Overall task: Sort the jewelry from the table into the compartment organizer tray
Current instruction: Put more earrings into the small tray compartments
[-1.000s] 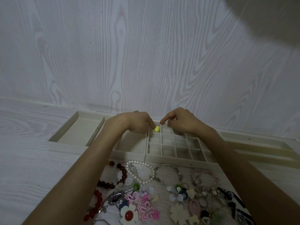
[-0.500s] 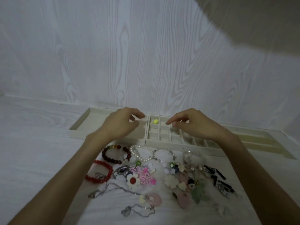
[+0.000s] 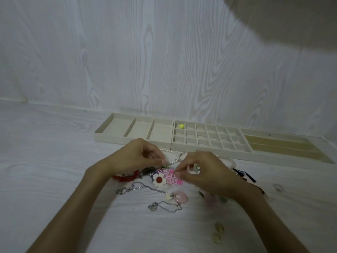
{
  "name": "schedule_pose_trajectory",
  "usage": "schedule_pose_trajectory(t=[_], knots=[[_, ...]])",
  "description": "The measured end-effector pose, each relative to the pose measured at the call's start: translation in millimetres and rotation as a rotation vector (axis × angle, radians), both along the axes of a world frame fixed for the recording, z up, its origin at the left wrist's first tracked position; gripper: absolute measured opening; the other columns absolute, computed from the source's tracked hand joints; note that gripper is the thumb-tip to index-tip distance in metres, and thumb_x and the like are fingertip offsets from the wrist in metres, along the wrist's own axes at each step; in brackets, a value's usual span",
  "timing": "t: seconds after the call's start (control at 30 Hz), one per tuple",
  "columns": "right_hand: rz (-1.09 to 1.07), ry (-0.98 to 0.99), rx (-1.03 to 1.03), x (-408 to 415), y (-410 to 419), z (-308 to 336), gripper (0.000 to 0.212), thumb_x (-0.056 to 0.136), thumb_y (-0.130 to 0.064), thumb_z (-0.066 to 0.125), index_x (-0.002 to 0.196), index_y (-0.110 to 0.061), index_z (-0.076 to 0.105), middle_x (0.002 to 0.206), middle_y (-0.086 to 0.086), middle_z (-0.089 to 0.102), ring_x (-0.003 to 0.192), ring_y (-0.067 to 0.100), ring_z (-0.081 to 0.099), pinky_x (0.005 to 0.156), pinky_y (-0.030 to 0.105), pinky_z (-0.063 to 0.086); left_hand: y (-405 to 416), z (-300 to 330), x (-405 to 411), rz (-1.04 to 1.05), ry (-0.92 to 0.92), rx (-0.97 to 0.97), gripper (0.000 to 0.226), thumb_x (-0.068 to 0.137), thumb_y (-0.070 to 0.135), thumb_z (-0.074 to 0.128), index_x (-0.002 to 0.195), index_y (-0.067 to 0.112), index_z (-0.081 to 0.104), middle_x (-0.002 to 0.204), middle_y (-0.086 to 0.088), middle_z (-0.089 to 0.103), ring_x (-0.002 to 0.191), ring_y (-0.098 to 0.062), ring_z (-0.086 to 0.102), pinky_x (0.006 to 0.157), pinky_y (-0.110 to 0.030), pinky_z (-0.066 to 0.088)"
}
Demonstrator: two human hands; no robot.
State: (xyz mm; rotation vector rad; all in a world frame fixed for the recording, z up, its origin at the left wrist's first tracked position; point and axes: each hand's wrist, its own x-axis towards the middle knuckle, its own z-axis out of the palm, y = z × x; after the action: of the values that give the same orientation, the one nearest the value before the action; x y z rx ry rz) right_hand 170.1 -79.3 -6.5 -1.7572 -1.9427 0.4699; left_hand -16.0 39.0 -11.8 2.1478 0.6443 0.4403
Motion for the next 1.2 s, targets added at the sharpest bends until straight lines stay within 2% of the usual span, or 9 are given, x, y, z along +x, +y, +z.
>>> schedule_pose_trajectory(t=[0.13, 0.3, 0.4, 0.47, 0.6, 0.73, 0.8, 0.97, 1.2], knots=[[0.056, 0.028, -0.163, -3, -9, 4, 0.023, 0.070, -0.048, 0.075, 0.089, -0.034, 0.074, 0.084, -0.016, 0.066, 0.082, 0.001, 0.053, 0.072, 0.022, 0.044, -1, 3, -3, 0.029, 0.078, 0.060, 0.032, 0.066, 0.057, 0.071, 0.078, 0.028, 0.077, 0.077, 0.003, 0.073, 0.065, -0.020, 0.061, 0.062, -0.034, 0.049], [0.107, 0.002, -0.141, -11, -8, -10, 0.021, 0.070, -0.042, 0.079, 0.088, -0.031, 0.074, 0.078, -0.015, 0.065, 0.075, 0.003, 0.053, 0.065, 0.022, 0.041, -2, 0, 1, 0.021, 0.026, 0.118, 0.018, 0.082, 0.041, 0.066, 0.085, 0.027, 0.076, 0.078, 0.003, 0.073, 0.075, -0.034, 0.064, 0.072, -0.043, 0.052], [0.082, 0.066, -0.086, -9, -7, -11, 0.009, 0.078, -0.027, 0.076, 0.087, -0.025, 0.075, 0.078, -0.013, 0.069, 0.073, 0.001, 0.056, 0.064, 0.014, 0.041, -3, 1, 4, 0.070, -0.050, 0.100, 0.019, 0.090, 0.032, 0.059, 0.096, 0.021, 0.074, 0.079, 0.005, 0.073, 0.073, -0.019, 0.067, 0.071, -0.028, 0.053], [0.078, 0.215, -0.063, -7, -8, -6, 0.007, 0.081, -0.023, 0.073, 0.087, -0.022, 0.073, 0.080, -0.011, 0.070, 0.074, -0.002, 0.060, 0.068, 0.010, 0.044, -6, 4, 7, 0.066, -0.106, 0.022, 0.026, 0.094, 0.029, 0.052, 0.103, 0.015, 0.072, 0.085, 0.003, 0.073, 0.078, -0.013, 0.067, 0.071, -0.020, 0.051], [0.014, 0.714, -0.020, -10, -9, 2, 0.014, 0.080, -0.023, 0.067, 0.092, -0.017, 0.068, 0.090, 0.000, 0.074, 0.083, 0.014, 0.069, 0.075, 0.018, 0.054, -19, 8, 16, -0.004, -0.164, -0.223, 0.043, 0.097, 0.041, 0.033, 0.111, 0.019, 0.067, 0.102, 0.003, 0.073, 0.093, -0.009, 0.069, 0.076, -0.021, 0.054], [-0.090, 1.137, -0.026, -12, -4, 2, 0.030, 0.075, -0.026, 0.064, 0.103, -0.013, 0.066, 0.098, 0.005, 0.074, 0.091, 0.015, 0.069, 0.078, 0.020, 0.055, -29, 7, 27, 0.000, -0.319, -0.295, 0.037, 0.089, 0.044, 0.041, 0.103, 0.024, 0.069, 0.095, 0.002, 0.075, 0.091, -0.011, 0.071, 0.077, -0.020, 0.056], [-0.134, 1.242, -0.015, -10, -3, 1, 0.035, 0.075, -0.026, 0.064, 0.107, -0.012, 0.065, 0.100, 0.005, 0.073, 0.092, 0.014, 0.069, 0.078, 0.020, 0.054, -29, 5, 28, 0.053, -0.395, -0.286, 0.033, 0.087, 0.038, 0.051, 0.104, 0.019, 0.071, 0.095, 0.000, 0.075, 0.090, -0.013, 0.071, 0.075, -0.021, 0.056], [-0.214, 1.238, 0.006, -6, -1, -4, 0.037, 0.072, -0.030, 0.066, 0.103, -0.012, 0.060, 0.093, 0.004, 0.074, 0.087, 0.011, 0.070, 0.075, 0.021, 0.053, -28, 3, 29, 0.149, -0.500, -0.269, 0.022, 0.078, 0.021, 0.070, 0.098, 0.012, 0.074, 0.091, 0.003, 0.076, 0.086, -0.008, 0.071, 0.067, -0.013, 0.052], [-0.279, 0.929, 0.061, -10, 3, -8, 0.021, 0.088, -0.027, 0.062, 0.106, -0.017, 0.062, 0.089, 0.003, 0.075, 0.090, 0.018, 0.071, 0.086, 0.031, 0.055, -28, -1, 36, 0.218, -0.572, -0.235, 0.014, 0.075, 0.006, 0.075, 0.088, 0.010, 0.073, 0.082, -0.001, 0.076, 0.076, -0.011, 0.072, 0.068, -0.012, 0.052]])
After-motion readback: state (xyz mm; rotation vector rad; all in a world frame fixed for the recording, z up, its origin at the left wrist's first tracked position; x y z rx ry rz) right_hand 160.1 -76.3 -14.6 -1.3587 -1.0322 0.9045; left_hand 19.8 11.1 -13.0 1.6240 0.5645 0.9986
